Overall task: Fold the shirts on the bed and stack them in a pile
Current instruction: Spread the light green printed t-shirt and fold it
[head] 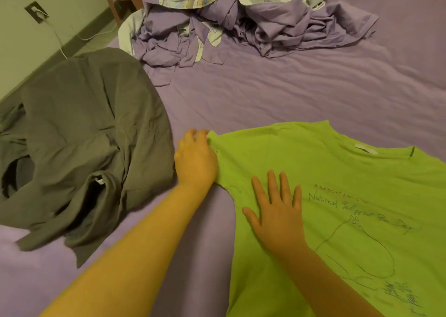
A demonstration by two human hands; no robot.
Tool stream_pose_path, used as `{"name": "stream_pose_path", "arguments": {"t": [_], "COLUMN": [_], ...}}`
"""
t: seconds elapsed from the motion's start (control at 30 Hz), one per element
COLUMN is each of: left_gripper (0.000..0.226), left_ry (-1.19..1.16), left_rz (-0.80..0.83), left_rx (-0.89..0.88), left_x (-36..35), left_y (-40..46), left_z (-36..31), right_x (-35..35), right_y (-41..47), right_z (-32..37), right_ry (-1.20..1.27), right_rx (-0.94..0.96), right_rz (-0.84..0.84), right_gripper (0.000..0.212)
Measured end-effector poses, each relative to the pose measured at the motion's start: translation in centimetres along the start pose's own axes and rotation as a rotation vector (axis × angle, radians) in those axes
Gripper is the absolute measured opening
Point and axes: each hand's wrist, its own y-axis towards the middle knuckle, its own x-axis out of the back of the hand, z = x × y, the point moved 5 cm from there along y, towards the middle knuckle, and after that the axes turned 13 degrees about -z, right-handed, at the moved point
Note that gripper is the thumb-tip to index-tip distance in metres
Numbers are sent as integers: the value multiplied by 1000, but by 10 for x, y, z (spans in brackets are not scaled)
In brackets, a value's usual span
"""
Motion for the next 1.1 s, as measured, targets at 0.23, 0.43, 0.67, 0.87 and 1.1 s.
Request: {"name": "stream_pose_path", "arguments": {"t": [0.23, 0.43, 0.67, 0.87, 1.1], "left_gripper": [47, 63, 64, 35, 29], "left_ry": [207, 364, 103, -356, -439], "left_rz": [237, 324, 360, 434, 287], "left_rx": [-712, -306, -163, 652, 782], "left_x": [-28, -9, 30, 46, 60], "left_y": [-156, -189, -254, -287, -267], "left_z": [-22, 12, 0, 24, 59], "right_x": [-5, 5, 14, 9, 7], "right_y": [-76, -149, -234, -275, -296], "right_z": [-25, -78, -57, -28, -30], "right_ry": [-19, -83, -9, 22, 17], "right_rx": [-35, -218, 9, 58, 61], "right_rz": [-39, -20, 95, 190, 190], "right_gripper": [63, 65, 59, 63, 61]}}
